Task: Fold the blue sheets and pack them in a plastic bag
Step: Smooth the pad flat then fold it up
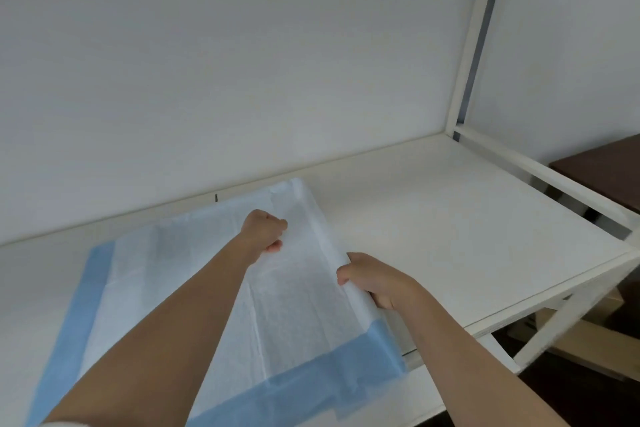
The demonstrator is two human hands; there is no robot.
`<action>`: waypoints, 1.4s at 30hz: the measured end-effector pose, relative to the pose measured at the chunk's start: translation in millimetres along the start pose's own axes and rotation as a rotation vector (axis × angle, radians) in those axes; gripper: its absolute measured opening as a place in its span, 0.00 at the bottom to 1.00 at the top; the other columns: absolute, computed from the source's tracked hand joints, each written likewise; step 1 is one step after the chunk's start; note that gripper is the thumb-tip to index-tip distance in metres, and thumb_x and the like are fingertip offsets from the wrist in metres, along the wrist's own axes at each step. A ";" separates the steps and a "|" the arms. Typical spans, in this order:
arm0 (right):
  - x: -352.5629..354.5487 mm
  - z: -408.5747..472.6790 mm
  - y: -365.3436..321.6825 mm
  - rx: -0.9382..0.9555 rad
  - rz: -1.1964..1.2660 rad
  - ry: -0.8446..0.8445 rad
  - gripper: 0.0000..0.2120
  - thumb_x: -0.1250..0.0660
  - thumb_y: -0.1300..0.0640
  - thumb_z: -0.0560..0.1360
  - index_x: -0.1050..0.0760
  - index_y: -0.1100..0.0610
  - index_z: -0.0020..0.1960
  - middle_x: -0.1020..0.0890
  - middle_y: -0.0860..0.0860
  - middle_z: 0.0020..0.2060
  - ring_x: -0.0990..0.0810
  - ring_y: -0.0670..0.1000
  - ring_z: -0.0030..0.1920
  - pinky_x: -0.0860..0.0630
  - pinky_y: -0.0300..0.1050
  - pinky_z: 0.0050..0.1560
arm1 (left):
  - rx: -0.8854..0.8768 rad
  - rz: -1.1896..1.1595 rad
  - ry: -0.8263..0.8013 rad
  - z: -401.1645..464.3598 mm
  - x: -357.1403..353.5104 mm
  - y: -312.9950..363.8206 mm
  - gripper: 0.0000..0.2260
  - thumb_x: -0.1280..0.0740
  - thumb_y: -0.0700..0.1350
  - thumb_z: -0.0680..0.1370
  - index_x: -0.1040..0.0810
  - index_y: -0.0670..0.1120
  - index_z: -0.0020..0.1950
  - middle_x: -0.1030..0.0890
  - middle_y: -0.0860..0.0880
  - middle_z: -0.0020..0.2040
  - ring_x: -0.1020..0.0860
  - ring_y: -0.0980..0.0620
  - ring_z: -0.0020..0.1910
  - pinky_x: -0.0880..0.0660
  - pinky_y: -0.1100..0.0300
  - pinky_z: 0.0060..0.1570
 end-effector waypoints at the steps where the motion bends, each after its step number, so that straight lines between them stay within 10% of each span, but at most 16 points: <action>1: -1.6 3.3 -2.6 -0.002 -0.080 0.062 0.18 0.39 0.64 0.68 0.27 0.62 0.58 0.21 0.62 0.54 0.23 0.57 0.45 0.25 0.46 0.46 | 0.001 0.004 0.021 0.1 9.7 -3.5 0.05 0.34 0.39 0.76 0.27 0.38 0.49 0.23 0.42 0.44 0.24 0.47 0.32 0.21 0.54 0.44; 11: -14.7 13.0 -2.6 0.088 -0.539 0.501 0.18 0.37 0.45 0.73 0.31 0.57 0.55 0.25 0.51 0.49 0.25 0.53 0.48 0.29 0.46 0.45 | 0.030 0.212 0.179 -6.4 70.9 -40.1 0.09 0.35 0.38 0.74 0.30 0.41 0.35 0.28 0.44 0.35 0.28 0.47 0.35 0.30 0.56 0.40; 16: -23.1 8.7 -0.5 0.119 -0.632 0.562 0.10 0.42 0.54 0.78 0.31 0.59 0.55 0.28 0.50 0.45 0.27 0.52 0.43 0.32 0.43 0.41 | 0.124 0.616 0.111 -19.2 69.6 -60.9 0.16 0.37 0.48 0.75 0.25 0.41 0.59 0.26 0.43 0.61 0.29 0.42 0.61 0.34 0.52 0.60; 33: -7.3 16.9 5.7 0.158 -0.440 0.778 0.06 0.43 0.58 0.80 0.35 0.60 0.47 0.28 0.53 0.41 0.29 0.54 0.40 0.35 0.43 0.40 | 0.016 0.414 0.105 -24.2 63.9 -71.0 0.18 0.35 0.41 0.77 0.30 0.36 0.66 0.29 0.43 0.58 0.29 0.46 0.53 0.31 0.57 0.54; 42: 0.4 31.4 -4.1 0.138 -0.423 0.738 0.04 0.41 0.59 0.79 0.33 0.61 0.48 0.28 0.52 0.40 0.27 0.56 0.45 0.33 0.44 0.42 | -0.011 0.339 0.126 -25.2 71.5 -85.1 0.20 0.33 0.41 0.76 0.30 0.39 0.67 0.31 0.42 0.68 0.30 0.43 0.65 0.32 0.55 0.62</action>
Point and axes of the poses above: each hand's wrist, its own z-axis towards the middle knuckle, its own x-axis out of the back of the hand, y = z × x, the point moved 1 cm from there along z, towards the middle knuckle
